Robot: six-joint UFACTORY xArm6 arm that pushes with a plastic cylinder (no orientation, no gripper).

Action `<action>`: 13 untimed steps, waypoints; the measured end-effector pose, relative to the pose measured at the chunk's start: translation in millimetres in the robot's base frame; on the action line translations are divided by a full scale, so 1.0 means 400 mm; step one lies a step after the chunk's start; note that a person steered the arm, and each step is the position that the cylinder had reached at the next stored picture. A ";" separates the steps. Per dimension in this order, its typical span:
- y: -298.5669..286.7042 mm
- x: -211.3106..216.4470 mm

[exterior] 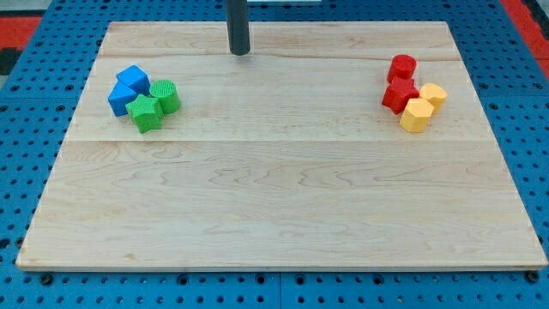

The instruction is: Push the red circle into the red star

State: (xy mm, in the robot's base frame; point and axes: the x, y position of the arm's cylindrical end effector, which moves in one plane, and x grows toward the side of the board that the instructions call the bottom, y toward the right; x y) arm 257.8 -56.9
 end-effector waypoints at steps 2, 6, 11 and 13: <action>-0.004 0.000; 0.337 -0.023; 0.610 0.167; 0.704 0.159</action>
State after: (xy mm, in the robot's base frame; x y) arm 321.3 224.7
